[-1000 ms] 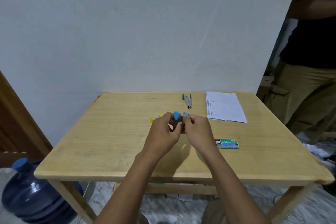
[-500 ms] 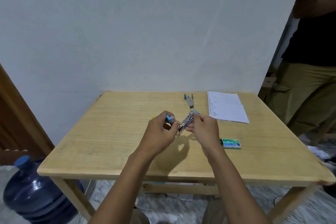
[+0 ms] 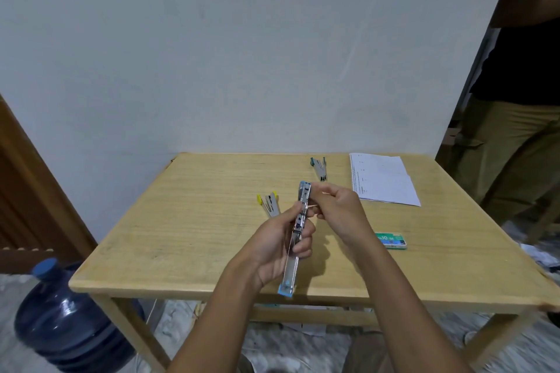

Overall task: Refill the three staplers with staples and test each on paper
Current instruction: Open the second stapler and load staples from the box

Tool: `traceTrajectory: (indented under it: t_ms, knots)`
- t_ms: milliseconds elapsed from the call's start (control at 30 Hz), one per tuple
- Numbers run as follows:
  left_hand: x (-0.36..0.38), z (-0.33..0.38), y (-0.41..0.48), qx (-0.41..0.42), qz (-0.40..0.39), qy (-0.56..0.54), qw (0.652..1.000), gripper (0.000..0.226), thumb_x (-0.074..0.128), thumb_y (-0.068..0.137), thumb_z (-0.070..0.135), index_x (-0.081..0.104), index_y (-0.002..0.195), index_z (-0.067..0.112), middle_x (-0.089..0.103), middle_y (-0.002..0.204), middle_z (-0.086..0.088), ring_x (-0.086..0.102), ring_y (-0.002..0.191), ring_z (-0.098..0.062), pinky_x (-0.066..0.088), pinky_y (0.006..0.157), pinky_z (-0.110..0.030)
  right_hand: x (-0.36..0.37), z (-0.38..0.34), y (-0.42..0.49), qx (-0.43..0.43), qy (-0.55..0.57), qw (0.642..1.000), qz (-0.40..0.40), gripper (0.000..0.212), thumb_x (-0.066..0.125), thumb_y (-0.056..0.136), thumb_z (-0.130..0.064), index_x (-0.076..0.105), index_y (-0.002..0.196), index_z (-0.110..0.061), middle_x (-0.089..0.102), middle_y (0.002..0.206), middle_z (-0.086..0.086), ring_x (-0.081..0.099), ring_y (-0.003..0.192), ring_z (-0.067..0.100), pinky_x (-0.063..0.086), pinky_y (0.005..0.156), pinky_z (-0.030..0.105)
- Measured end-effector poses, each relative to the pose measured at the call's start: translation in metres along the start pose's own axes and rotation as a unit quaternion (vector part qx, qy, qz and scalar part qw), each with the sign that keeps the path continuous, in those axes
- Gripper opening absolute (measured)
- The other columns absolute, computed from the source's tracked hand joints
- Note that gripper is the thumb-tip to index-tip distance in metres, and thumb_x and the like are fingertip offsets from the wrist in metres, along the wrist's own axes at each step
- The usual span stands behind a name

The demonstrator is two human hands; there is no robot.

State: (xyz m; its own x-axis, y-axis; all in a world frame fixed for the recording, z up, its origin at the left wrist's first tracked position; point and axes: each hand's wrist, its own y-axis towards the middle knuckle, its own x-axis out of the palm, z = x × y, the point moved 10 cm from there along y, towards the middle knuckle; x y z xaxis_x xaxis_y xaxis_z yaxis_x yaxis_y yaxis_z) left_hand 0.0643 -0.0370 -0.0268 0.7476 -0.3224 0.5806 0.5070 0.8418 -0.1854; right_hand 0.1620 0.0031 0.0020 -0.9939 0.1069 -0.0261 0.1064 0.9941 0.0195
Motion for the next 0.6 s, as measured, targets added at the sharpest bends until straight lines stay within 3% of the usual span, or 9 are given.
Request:
traceTrajectory:
  t_ms: [100, 200, 367, 600]
  knots:
    - [-0.004, 0.0, 0.003, 0.026, 0.015, -0.043, 0.999, 0.023, 0.044, 0.101, 0.031, 0.05, 0.092, 0.01, 0.04, 0.06, -0.001, 0.03, 0.038, -0.009, 0.027, 0.04, -0.021, -0.01, -0.011, -0.005, -0.07, -0.029, 0.996, 0.053, 0.014, 0.059, 0.096, -0.024, 0.066, 0.109, -0.024, 0.075, 0.081, -0.006, 0.07, 0.068, 0.007, 0.05, 0.07, 0.025]
    - [-0.005, -0.002, 0.004, 0.027, 0.015, -0.053, 0.998, 0.023, 0.046, 0.1, 0.03, 0.051, 0.089, 0.011, 0.039, 0.06, -0.002, 0.031, 0.037, -0.009, 0.026, 0.04, -0.021, -0.004, -0.021, -0.013, -0.143, -0.122, 0.982, 0.029, 0.015, 0.058, 0.097, -0.025, 0.068, 0.106, -0.032, 0.073, 0.094, -0.011, 0.069, 0.079, 0.005, 0.051, 0.072, 0.022]
    - [-0.001, -0.002, 0.004, 0.017, 0.005, -0.053, 0.998, 0.028, 0.04, 0.101, 0.033, 0.055, 0.09, 0.012, 0.042, 0.061, -0.003, 0.032, 0.037, -0.01, 0.026, 0.041, -0.023, 0.003, -0.025, -0.02, -0.195, -0.216, 0.956, 0.023, 0.016, 0.062, 0.094, -0.031, 0.072, 0.105, -0.036, 0.07, 0.093, -0.019, 0.066, 0.085, 0.001, 0.054, 0.076, 0.029]
    - [0.003, 0.005, 0.006, 0.016, -0.001, -0.03, 0.999, 0.033, 0.04, 0.102, 0.036, 0.056, 0.096, 0.007, 0.043, 0.061, -0.003, 0.032, 0.038, -0.011, 0.026, 0.041, -0.023, 0.006, -0.034, -0.02, -0.205, -0.243, 0.948, 0.026, 0.022, 0.06, 0.095, -0.032, 0.069, 0.115, -0.034, 0.07, 0.089, -0.016, 0.063, 0.085, 0.003, 0.054, 0.076, 0.032]
